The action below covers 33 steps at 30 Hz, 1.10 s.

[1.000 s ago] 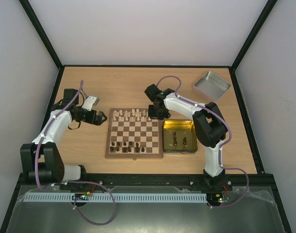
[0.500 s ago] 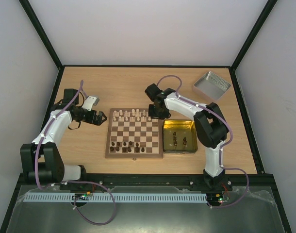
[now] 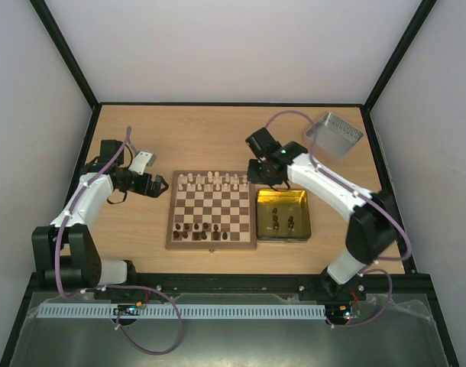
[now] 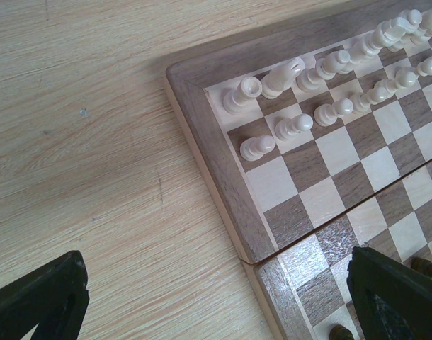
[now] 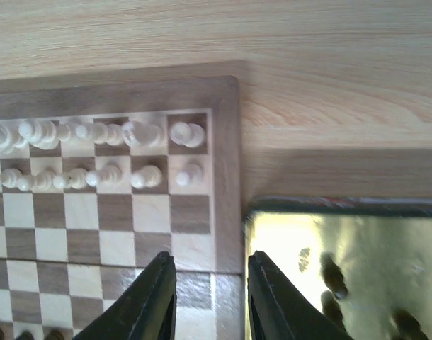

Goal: Set up the chess pieces on the board
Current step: Pick up the chess piece from the storage box.

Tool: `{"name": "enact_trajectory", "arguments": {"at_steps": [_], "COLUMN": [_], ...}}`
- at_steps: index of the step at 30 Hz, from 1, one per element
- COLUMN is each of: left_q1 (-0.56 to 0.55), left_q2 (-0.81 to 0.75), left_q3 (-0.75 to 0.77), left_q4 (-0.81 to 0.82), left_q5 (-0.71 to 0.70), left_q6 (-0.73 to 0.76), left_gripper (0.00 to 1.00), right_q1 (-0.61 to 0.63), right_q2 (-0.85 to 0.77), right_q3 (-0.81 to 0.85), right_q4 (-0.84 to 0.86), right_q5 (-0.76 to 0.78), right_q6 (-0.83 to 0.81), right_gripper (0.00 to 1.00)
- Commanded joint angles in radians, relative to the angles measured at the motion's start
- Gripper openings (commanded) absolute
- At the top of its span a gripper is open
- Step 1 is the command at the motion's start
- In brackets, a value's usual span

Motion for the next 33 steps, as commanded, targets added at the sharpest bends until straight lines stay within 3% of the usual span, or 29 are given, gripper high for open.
{"name": "enact_trajectory", "arguments": {"at_steps": [1, 14, 33], "left_q1": [-0.004, -0.003, -0.002], "left_q2": [-0.02, -0.001, -0.003], "left_q3": [-0.006, -0.002, -0.003], "left_q4": [0.003, 0.003, 0.008], "left_q5": [0.001, -0.005, -0.015], "left_q6": [-0.005, -0.01, -0.016], "left_gripper": [0.99, 0.99, 0.99], "right_q1": [0.002, -0.004, -0.109], "right_q2": [-0.144, -0.304, -0.208], "right_q3": [-0.147, -0.518, -0.547], "right_q4": [-0.032, 0.108, 0.242], "right_q5": [0.062, 0.079, -0.009], "right_q6": [0.04, 0.112, 0.043], "right_gripper": [0.27, 0.27, 0.27]}}
